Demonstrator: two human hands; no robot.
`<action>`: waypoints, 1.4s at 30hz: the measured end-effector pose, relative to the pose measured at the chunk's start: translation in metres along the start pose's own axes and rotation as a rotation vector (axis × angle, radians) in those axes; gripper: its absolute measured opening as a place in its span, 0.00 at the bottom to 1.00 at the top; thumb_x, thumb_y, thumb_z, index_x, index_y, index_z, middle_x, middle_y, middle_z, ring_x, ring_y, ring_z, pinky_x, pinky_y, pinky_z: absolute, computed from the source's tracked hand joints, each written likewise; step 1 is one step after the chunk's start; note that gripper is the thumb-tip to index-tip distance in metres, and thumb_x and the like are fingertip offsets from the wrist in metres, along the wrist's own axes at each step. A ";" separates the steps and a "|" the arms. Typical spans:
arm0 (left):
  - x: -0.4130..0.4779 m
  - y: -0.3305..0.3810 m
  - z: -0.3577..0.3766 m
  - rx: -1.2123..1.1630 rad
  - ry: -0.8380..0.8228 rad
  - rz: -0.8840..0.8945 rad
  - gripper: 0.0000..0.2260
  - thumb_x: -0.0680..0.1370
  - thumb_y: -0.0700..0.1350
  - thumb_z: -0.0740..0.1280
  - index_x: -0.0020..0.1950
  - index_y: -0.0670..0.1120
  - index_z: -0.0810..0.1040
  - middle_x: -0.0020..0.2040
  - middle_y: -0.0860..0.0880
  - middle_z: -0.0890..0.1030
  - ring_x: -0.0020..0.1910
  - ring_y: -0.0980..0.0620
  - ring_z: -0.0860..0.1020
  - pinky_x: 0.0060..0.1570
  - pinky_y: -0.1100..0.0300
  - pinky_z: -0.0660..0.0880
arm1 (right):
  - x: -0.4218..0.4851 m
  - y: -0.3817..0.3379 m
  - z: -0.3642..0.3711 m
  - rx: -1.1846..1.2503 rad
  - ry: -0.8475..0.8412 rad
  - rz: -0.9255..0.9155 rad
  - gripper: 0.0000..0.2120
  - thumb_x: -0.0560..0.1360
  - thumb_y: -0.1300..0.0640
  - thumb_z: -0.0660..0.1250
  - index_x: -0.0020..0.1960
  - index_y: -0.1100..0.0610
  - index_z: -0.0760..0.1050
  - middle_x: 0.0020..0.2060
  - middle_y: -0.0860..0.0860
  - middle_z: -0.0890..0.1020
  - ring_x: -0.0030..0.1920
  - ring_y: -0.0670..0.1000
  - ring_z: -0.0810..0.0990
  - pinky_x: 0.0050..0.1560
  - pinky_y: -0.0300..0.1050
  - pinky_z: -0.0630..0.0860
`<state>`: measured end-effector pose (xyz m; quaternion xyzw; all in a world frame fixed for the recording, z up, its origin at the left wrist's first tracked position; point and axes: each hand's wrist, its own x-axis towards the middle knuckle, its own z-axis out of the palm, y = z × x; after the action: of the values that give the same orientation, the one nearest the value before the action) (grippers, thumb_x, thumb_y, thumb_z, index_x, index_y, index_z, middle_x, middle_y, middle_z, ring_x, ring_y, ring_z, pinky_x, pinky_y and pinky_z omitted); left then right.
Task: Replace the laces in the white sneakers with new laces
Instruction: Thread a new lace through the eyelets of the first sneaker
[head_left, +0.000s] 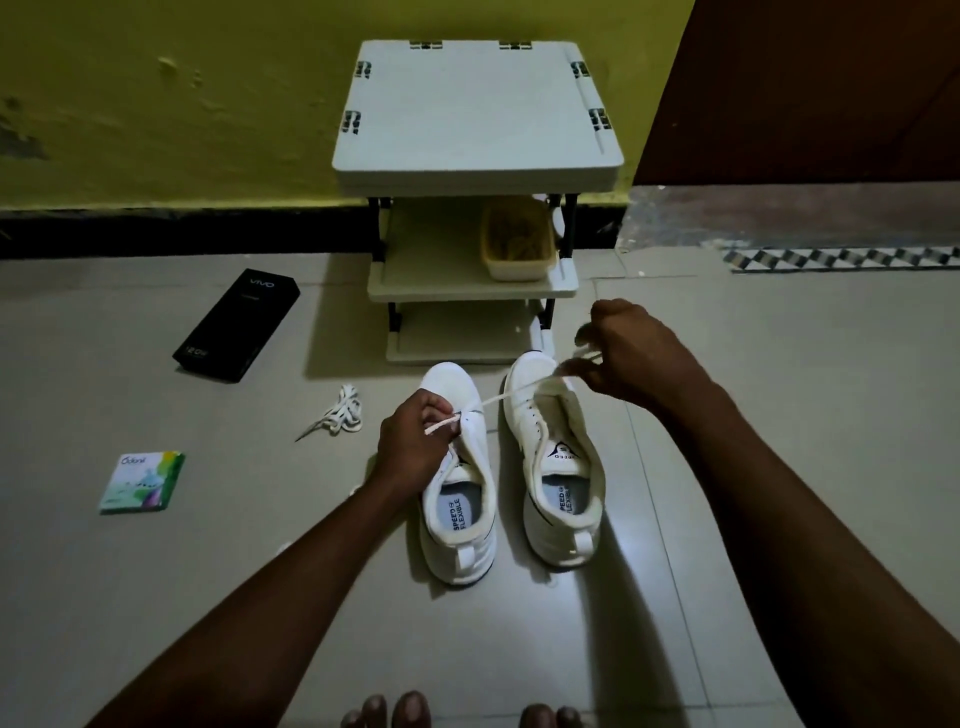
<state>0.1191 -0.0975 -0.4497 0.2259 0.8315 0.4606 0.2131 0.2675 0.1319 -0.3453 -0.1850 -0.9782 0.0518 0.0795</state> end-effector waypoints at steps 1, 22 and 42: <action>0.001 0.000 0.000 0.004 -0.006 0.004 0.08 0.74 0.39 0.76 0.48 0.47 0.80 0.40 0.52 0.84 0.40 0.58 0.81 0.37 0.74 0.69 | -0.001 0.004 0.002 -0.080 -0.070 -0.014 0.12 0.70 0.50 0.78 0.44 0.59 0.83 0.39 0.52 0.74 0.45 0.55 0.76 0.37 0.46 0.71; -0.013 0.059 -0.075 -0.162 -0.032 0.160 0.06 0.75 0.36 0.75 0.51 0.42 0.82 0.40 0.46 0.83 0.34 0.57 0.78 0.33 0.63 0.75 | -0.004 -0.095 0.023 0.769 -0.110 0.067 0.28 0.69 0.66 0.69 0.68 0.54 0.73 0.61 0.51 0.81 0.64 0.50 0.78 0.60 0.48 0.76; -0.046 0.020 -0.141 0.122 0.176 0.201 0.05 0.75 0.40 0.75 0.44 0.51 0.86 0.40 0.55 0.82 0.36 0.55 0.80 0.40 0.54 0.78 | 0.008 -0.097 0.036 0.713 0.270 0.437 0.17 0.72 0.65 0.70 0.58 0.52 0.78 0.59 0.52 0.79 0.61 0.50 0.76 0.60 0.45 0.75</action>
<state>0.0806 -0.2084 -0.3573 0.2792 0.8467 0.4461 0.0783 0.2198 0.0427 -0.3668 -0.3535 -0.8179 0.3771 0.2528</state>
